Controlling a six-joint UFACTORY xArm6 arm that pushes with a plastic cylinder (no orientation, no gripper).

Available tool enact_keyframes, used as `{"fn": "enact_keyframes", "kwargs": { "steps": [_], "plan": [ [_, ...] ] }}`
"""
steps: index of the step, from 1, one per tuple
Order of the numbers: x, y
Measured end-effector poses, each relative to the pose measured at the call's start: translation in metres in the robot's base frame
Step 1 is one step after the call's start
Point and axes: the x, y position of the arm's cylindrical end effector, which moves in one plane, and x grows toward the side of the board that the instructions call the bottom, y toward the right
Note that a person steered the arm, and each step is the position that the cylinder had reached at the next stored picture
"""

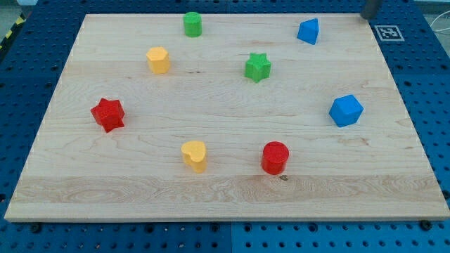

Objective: Point your arm towards the yellow hexagon

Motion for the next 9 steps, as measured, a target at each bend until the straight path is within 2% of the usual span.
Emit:
{"fn": "enact_keyframes", "kwargs": {
  "steps": [2,4,5,8,9],
  "plan": [
    [-0.003,-0.058],
    [-0.002,-0.148],
    [0.014,-0.180],
    [0.036,-0.198],
    [0.046,-0.230]
  ]
}}
